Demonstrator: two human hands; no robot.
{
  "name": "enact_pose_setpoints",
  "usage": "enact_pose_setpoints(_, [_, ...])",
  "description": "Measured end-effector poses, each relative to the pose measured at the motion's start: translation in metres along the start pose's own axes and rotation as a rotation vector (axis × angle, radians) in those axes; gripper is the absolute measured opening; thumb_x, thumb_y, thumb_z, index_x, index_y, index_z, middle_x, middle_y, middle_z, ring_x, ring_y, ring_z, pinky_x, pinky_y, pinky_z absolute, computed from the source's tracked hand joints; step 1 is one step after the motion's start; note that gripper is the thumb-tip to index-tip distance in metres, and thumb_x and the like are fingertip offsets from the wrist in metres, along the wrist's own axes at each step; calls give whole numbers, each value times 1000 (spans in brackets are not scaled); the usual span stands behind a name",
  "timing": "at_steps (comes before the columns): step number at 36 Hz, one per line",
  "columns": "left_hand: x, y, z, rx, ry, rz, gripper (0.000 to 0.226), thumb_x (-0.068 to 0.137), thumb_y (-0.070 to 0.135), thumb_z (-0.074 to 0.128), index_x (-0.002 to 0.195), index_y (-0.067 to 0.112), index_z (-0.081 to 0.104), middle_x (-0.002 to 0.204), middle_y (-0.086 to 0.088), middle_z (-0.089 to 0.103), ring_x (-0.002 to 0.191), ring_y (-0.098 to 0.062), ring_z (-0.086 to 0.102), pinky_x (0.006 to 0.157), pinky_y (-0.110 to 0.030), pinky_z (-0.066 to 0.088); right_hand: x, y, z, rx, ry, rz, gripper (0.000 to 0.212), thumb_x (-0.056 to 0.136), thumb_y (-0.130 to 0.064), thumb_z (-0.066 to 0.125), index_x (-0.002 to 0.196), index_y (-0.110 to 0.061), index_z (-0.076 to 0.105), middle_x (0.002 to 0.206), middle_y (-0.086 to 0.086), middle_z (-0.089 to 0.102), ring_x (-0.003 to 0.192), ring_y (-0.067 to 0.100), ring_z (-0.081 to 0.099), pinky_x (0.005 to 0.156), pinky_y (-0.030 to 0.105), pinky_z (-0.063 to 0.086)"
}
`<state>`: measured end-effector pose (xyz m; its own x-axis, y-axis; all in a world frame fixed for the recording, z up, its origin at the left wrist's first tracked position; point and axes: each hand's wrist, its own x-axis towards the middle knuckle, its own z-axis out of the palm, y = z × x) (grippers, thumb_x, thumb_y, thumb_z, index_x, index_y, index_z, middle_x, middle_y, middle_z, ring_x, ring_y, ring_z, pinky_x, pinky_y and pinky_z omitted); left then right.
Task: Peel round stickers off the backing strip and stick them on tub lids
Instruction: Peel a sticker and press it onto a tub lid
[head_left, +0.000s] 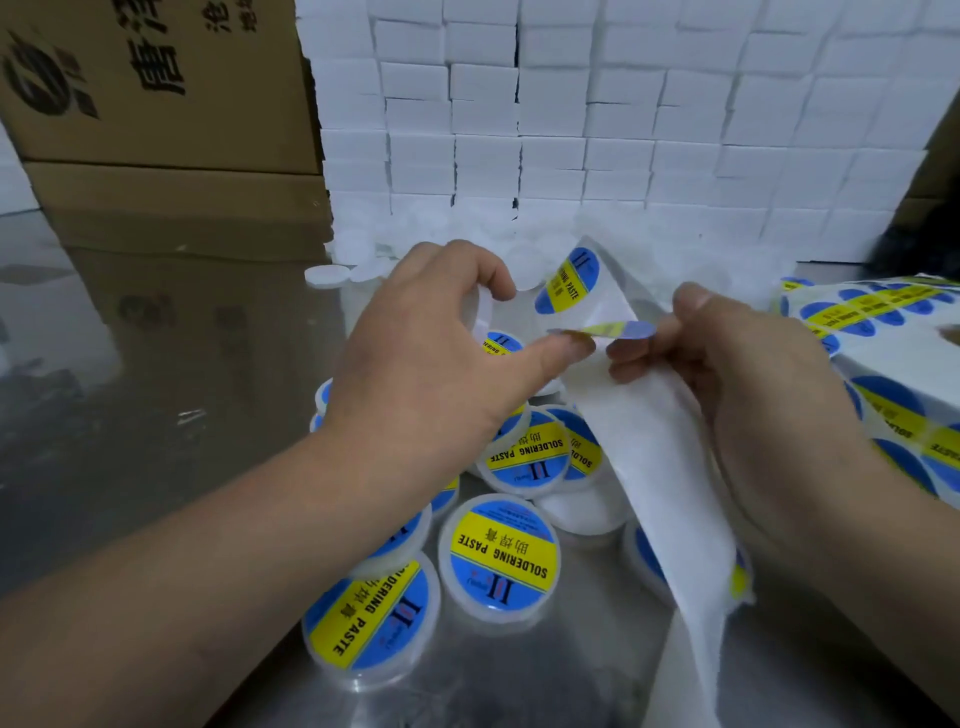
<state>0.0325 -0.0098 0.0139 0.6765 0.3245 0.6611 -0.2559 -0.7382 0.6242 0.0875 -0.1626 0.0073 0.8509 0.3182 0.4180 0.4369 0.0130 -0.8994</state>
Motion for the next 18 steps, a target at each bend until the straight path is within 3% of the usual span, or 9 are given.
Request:
enact_pose_setpoints(2, [1,0,-1,43,-21,18,37,50,60,61,73,37,43,81,21,43,72,8,41,61,-7,31,0,1,1,-31,42,-2,39,57,-54,55,60,-18,71,61,2,65,66,23,56,70,40,43])
enact_pose_setpoints(7, [2,-3,2,96,-81,21,43,59,47,71,79,38,34,86,18,41,81,11,42,69,-5,31,-1,1,4,-95,76,-13,9,67,-31,67,60,-26,71,61,10,62,59,16,53,59,33,42])
enact_pose_setpoints(11, [4,-9,3,40,-53,-5,37,77,23,67,92,36,36,99,13,48,87,4,47,64,-8,36,0,3,3,-85,154,-19,14,76,-31,65,62,-29,70,57,4,63,57,13,53,57,31,44])
enact_pose_setpoints(13, [9,-8,1,-104,13,-65,28,87,16,55,89,39,38,99,17,53,77,7,51,56,-6,39,3,0,-1,-44,223,-9,15,71,-35,60,61,-27,68,54,-6,61,54,11,51,55,29,42])
enact_pose_setpoints(15, [13,-5,-1,-373,67,-114,24,94,15,46,97,38,40,102,22,57,81,13,56,64,-2,41,5,-3,-2,-27,235,-21,15,72,-33,61,60,-26,67,54,-8,60,54,9,50,55,27,41])
enact_pose_setpoints(18, [14,-1,-2,-681,36,-159,21,98,16,39,110,34,43,106,16,62,93,-2,66,75,-13,51,0,-1,2,-91,135,-46,25,83,-24,63,58,-29,67,52,-11,58,51,3,47,49,17,40])
